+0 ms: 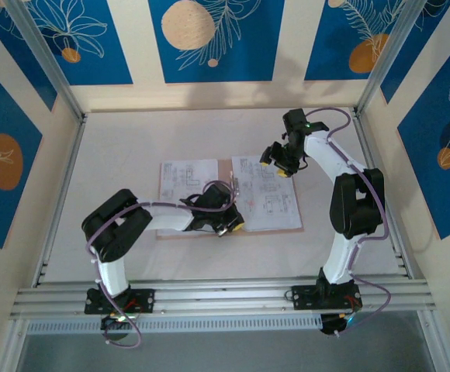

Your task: Put the files into the folder

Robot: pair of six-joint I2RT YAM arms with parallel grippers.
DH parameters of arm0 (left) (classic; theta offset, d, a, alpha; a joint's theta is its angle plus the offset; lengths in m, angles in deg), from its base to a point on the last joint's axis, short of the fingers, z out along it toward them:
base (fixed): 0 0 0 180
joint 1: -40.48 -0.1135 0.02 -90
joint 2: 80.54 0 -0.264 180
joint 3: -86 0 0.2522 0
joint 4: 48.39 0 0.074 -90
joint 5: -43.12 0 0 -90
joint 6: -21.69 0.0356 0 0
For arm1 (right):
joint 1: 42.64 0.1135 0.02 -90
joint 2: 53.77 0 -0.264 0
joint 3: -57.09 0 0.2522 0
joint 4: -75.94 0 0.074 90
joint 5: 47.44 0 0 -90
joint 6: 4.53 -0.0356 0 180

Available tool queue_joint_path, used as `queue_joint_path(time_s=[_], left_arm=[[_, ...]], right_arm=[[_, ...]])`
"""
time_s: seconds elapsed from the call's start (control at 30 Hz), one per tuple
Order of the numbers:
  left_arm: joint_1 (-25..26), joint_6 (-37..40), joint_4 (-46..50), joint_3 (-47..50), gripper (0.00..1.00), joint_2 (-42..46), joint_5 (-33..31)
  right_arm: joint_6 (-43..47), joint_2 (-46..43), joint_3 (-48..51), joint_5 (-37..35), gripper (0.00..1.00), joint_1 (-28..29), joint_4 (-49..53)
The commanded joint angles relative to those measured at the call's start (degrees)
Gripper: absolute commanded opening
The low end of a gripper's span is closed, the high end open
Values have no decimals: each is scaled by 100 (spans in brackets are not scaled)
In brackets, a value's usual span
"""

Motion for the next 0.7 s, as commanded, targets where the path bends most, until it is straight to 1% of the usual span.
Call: queue_joint_path(time_s=[0.0, 0.27, 0.43, 0.67], left_arm=[[90, -124, -56, 121, 0, 126, -122], [108, -100, 4, 126, 0, 191, -174], [109, -67, 39, 99, 18, 229, -130], [109, 46, 313, 80, 30, 398, -174]], right_arm=[[-48, -230, 89, 90, 59, 23, 51], [-73, -273, 194, 119, 60, 29, -35], [-57, -312, 217, 141, 61, 36, -67], [-56, -231, 157, 254, 61, 70, -103]])
